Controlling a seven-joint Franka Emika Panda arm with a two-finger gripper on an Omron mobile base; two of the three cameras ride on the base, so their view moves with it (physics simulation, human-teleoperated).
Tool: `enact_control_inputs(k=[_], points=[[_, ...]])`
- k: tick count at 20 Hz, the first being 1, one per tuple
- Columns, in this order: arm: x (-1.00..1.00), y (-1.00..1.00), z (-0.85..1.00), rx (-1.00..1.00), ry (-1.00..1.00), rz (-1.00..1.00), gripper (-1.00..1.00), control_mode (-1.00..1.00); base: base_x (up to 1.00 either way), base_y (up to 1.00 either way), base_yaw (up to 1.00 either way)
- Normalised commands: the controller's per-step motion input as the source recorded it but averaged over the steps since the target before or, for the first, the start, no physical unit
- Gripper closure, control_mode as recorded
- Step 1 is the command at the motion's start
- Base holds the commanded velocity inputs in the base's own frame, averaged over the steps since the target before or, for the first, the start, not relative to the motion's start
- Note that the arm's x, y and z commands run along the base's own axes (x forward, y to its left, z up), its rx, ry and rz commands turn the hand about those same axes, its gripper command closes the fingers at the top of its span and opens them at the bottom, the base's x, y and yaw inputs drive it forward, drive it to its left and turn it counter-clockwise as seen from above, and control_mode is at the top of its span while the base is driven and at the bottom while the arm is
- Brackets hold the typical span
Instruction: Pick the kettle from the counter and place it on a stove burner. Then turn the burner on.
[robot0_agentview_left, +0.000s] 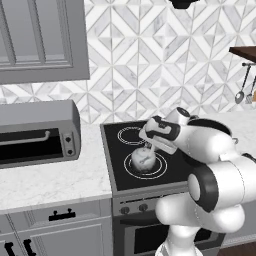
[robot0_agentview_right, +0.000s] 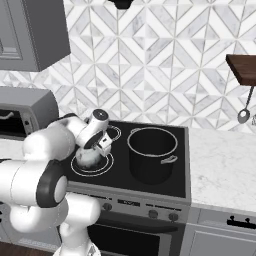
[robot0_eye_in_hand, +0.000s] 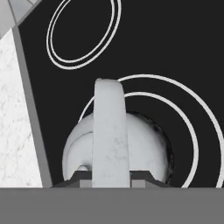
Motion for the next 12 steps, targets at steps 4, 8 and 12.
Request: enact_control_inputs(k=[4, 8, 12], points=[[0.18, 0.00, -0.04, 0.00, 0.00, 0.00, 1.00, -1.00, 0.00, 0.00, 0.00], [0.24, -0.04, -0.01, 0.00, -0.03, 0.00, 1.00, -1.00, 0.00, 0.00, 0.00], [0.29, -0.05, -0.09, 0.00, 0.00, 0.00, 1.00, -1.00, 0.00, 0.00, 0.00]])
